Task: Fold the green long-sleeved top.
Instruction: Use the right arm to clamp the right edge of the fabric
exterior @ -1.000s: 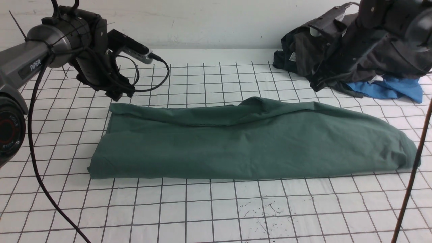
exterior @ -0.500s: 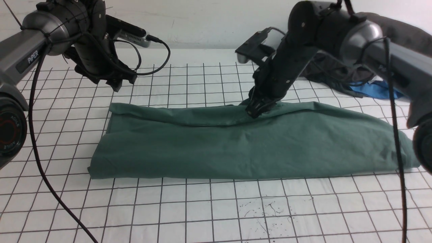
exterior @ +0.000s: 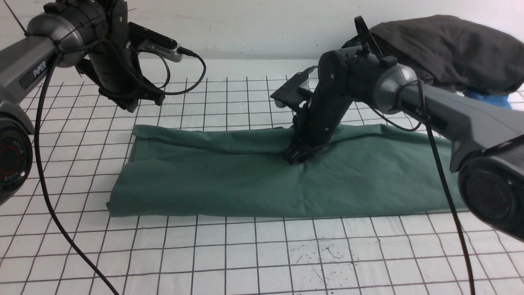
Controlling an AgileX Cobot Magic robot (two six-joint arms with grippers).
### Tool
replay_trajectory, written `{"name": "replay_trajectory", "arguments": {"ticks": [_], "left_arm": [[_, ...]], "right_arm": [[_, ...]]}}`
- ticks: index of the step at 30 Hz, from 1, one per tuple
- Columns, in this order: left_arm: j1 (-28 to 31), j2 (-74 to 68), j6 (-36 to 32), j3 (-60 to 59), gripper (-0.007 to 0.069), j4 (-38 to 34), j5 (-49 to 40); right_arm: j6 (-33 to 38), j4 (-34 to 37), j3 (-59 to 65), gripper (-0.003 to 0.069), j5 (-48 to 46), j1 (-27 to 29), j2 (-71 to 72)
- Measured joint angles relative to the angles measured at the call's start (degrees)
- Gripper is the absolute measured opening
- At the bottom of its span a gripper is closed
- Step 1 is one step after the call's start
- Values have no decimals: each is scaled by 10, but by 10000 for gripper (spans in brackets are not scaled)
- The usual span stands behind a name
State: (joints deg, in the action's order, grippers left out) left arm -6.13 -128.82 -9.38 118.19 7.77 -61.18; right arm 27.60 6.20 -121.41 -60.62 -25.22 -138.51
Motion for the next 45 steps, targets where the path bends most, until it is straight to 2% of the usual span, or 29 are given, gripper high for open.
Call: {"name": "replay_trajectory", "arguments": {"ticks": [3, 7, 13, 20, 21, 24, 27, 32, 37, 41, 45], "left_arm": [[0, 0, -7, 0, 18, -12, 0], [0, 0, -26, 0, 12, -22, -1], [0, 0, -49, 0, 12, -50, -2], [0, 0, -81, 0, 12, -86, -16], [0, 0, -81, 0, 12, -86, -16], [-2, 0, -81, 0, 12, -88, -43], [-7, 3, -81, 0, 12, -88, -62], [-22, 24, -91, -1, 12, -103, -92], [-22, 36, -87, -41, 12, -102, -92], [-20, 35, -78, -146, 12, -99, -91], [-20, 35, -75, -197, 12, -98, -90]], "right_arm": [[-74, -17, 0, -14, 76, 15, -7], [-139, -46, 0, -14, 165, 33, -11], [-192, -81, -36, -14, 187, 53, -12], [-193, -87, -156, -14, 31, 73, 17], [-192, -87, -156, -14, 31, 73, 19], [-161, -85, -179, -14, -78, 99, 61], [-142, -83, -169, -14, -101, 125, 92], [-135, -55, -39, -14, -110, 186, 196], [-127, -51, 96, -14, -110, 224, 283], [-125, -50, 250, -14, -110, 279, 340], [-125, -46, 333, -14, -101, 317, 344]]}}
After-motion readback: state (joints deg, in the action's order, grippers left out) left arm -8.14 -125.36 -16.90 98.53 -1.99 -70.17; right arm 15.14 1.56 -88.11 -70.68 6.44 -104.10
